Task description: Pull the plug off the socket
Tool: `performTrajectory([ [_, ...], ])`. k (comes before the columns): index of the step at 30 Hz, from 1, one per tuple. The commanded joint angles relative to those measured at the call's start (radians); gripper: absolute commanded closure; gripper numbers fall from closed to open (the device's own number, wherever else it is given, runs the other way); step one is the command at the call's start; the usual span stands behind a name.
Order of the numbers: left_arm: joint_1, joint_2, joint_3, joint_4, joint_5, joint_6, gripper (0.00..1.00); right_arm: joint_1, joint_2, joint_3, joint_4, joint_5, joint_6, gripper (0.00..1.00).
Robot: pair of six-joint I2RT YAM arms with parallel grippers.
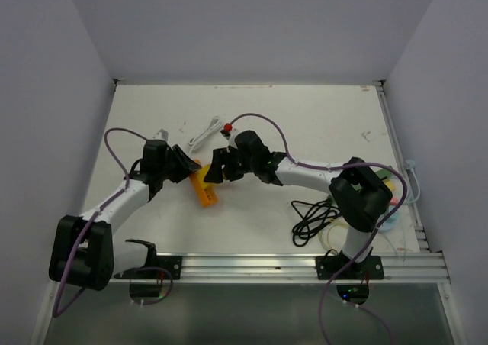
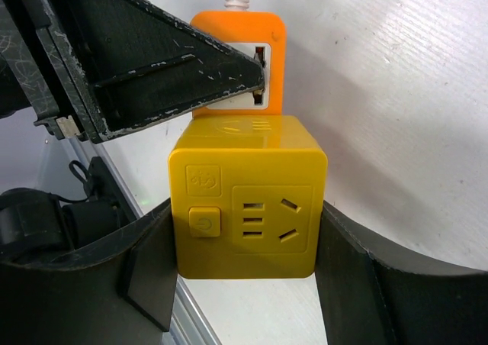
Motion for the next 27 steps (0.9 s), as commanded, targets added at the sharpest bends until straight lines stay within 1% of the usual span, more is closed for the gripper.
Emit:
performTrajectory([
  [1,0.006,-0.050,0.063,0.017,-0.029,0.141,1.00,-0.001,-0.051,0.076,0.002,-0.068,-0.045,0.73],
  [2,0.006,-0.066,0.073,0.022,-0.034,0.176,1.00,-0.001,-0.048,0.085,-0.019,-0.085,-0.048,0.59],
  [4,0.005,-0.081,0.082,0.027,-0.040,0.208,1.00,-0.003,-0.032,0.116,-0.041,-0.094,-0.048,0.48],
  [5,0.005,-0.095,0.088,0.030,-0.040,0.236,1.00,-0.001,-0.025,0.125,-0.051,-0.095,-0.050,0.39],
  [7,0.005,-0.109,0.094,0.039,-0.040,0.257,1.00,-0.003,-0.006,0.156,-0.077,-0.102,-0.053,0.31],
  [8,0.003,-0.121,0.099,0.042,-0.038,0.274,1.00,-0.001,-0.002,0.162,-0.080,-0.106,-0.051,0.24],
  [11,0.003,-0.139,0.103,0.050,-0.040,0.302,1.00,-0.003,0.015,0.183,-0.081,-0.117,-0.041,0.14],
  [12,0.003,-0.142,0.103,0.053,-0.044,0.308,1.00,-0.003,0.023,0.193,-0.084,-0.118,-0.037,0.12],
  [17,0.002,-0.176,0.102,0.054,-0.050,0.346,1.00,-0.003,0.053,0.248,-0.110,-0.109,-0.036,0.11],
  [19,0.000,-0.187,0.100,0.097,-0.046,0.357,1.00,-0.003,0.064,0.265,-0.132,-0.105,-0.037,0.11],
  [27,-0.002,-0.227,0.093,0.152,-0.024,0.425,1.00,-0.001,0.098,0.301,-0.166,-0.120,-0.050,0.21],
])
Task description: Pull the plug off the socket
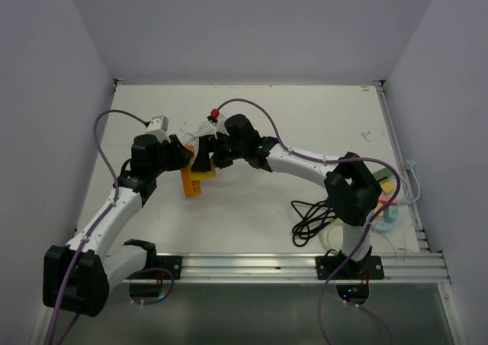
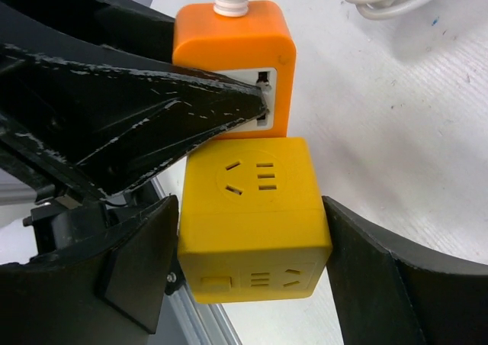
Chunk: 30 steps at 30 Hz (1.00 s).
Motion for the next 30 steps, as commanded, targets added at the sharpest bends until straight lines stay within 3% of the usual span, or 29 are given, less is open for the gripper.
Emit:
performTrajectory([
  [1,-0.004,-0.044,0.038,0.146,0.010,0.051,1.00,0.004,0.019,0.048,-0.036,-0.033,-0.023,0.25],
  [3,-0.002,-0.045,0.038,0.152,0.007,0.067,1.00,0.003,0.022,0.054,-0.054,-0.046,-0.025,0.30],
  [6,-0.002,-0.047,0.041,0.152,-0.014,0.104,1.00,0.004,0.016,0.051,-0.073,-0.061,-0.034,0.51],
  [7,-0.002,-0.048,0.044,0.149,-0.034,0.118,1.00,0.003,0.005,0.048,-0.079,-0.059,-0.041,0.66],
  [9,-0.002,-0.051,0.049,0.135,-0.060,0.164,1.00,0.003,-0.009,0.039,-0.099,-0.044,-0.055,0.82],
  [10,-0.002,-0.054,0.052,0.129,-0.094,0.197,1.00,0.000,-0.023,0.038,-0.111,-0.040,-0.060,0.96],
  [11,-0.002,-0.056,0.055,0.111,-0.115,0.216,1.00,0.000,-0.030,0.036,-0.135,-0.032,-0.067,1.00],
  [22,-0.002,-0.079,0.063,0.009,-0.494,0.360,1.00,-0.075,-0.181,-0.053,-0.238,-0.044,-0.138,1.00],
  [30,-0.016,-0.064,0.095,-0.018,-0.626,0.385,1.00,-0.152,-0.256,-0.070,-0.409,-0.090,-0.244,1.00],
])
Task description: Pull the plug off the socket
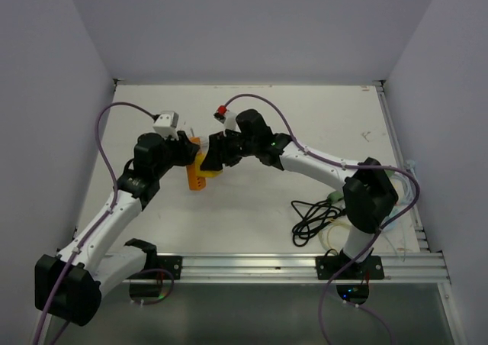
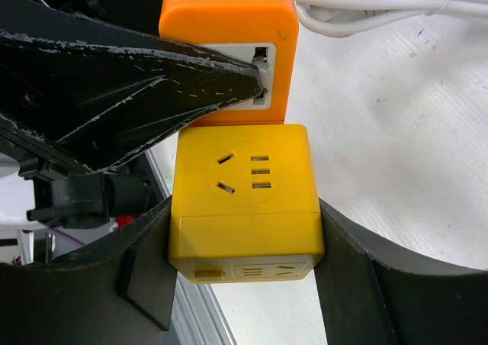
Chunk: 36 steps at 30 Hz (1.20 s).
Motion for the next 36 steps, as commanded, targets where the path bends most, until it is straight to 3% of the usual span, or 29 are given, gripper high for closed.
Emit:
performTrajectory([
  [1,0.085,0.007,0.049,-0.014,-0.504,0.243,1.00,-0.116,-0.151,-0.022,-0.338,-0.041,-0.108,1.00],
  [8,0.051,0.008,0.120,-0.028,-0.457,0.302,1.00,-0.135,-0.114,0.168,-0.639,-0.019,-0.220,1.00],
  [14,-0.023,-0.037,0.123,-0.037,-0.455,0.421,1.00,-0.197,-0.122,0.222,-0.666,-0.046,-0.188,1.00],
  [22,-0.099,-0.064,0.057,-0.062,-0.486,0.417,1.00,-0.198,-0.100,0.392,-0.656,-0.050,-0.145,1.00],
  [25,-0.100,-0.045,0.042,-0.063,-0.547,0.395,1.00,-0.200,-0.074,0.455,-0.731,0.003,-0.177,1.00],
  [29,-0.100,0.004,0.065,-0.094,-0.662,0.355,1.00,-0.200,-0.097,0.413,-0.843,0.082,-0.227,1.00],
  [36,-0.096,0.048,0.088,-0.099,-0.745,0.360,1.00,-0.263,-0.217,0.316,-0.926,0.111,-0.291,1.00],
])
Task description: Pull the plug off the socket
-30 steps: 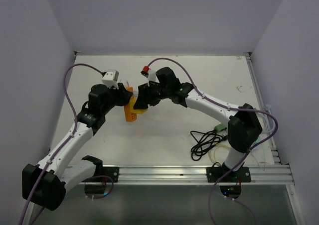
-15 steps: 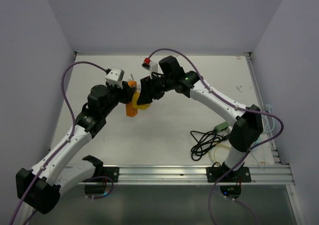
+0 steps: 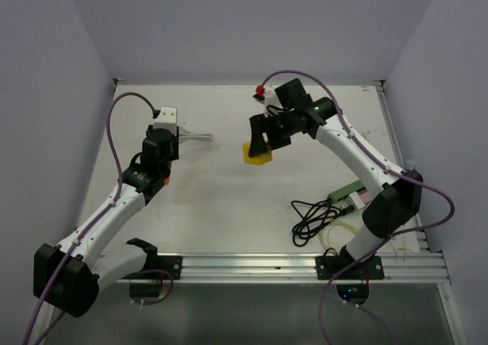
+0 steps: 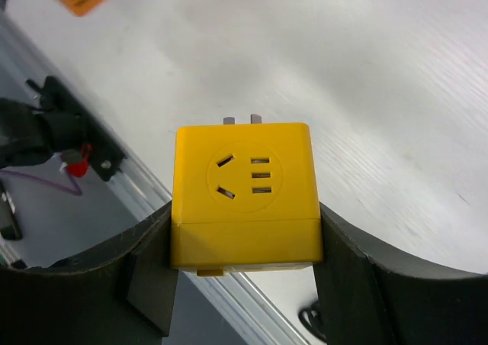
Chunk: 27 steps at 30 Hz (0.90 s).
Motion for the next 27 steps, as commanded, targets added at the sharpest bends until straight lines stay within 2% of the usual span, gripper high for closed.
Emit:
performTrajectory([
  [1,0.032,0.010,0.001,-0.079,-0.322,0.129,1.00,-0.119,-0.154,-0.013,-0.198,0.086,-0.055,1.00],
  [6,0.034,0.007,0.028,-0.082,-0.266,0.089,1.00,-0.172,-0.209,-0.082,-0.151,0.056,-0.063,1.00],
  [11,0.034,0.022,0.084,-0.096,-0.168,0.008,1.00,-0.177,-0.268,-0.202,0.070,0.078,0.011,1.00],
  [17,0.054,0.065,0.081,-0.099,-0.036,-0.109,1.00,-0.175,-0.245,-0.282,0.219,0.215,0.022,1.00],
  [20,0.109,0.094,0.056,-0.059,0.091,-0.179,1.00,-0.175,-0.229,-0.326,0.306,0.278,0.045,1.00],
  [21,0.158,0.112,0.053,-0.048,0.165,-0.211,1.00,-0.175,-0.226,-0.340,0.332,0.289,0.055,1.00],
  [27,0.348,0.244,0.090,0.045,0.323,-0.291,1.00,-0.175,-0.199,-0.455,0.576,0.423,0.132,1.00],
])
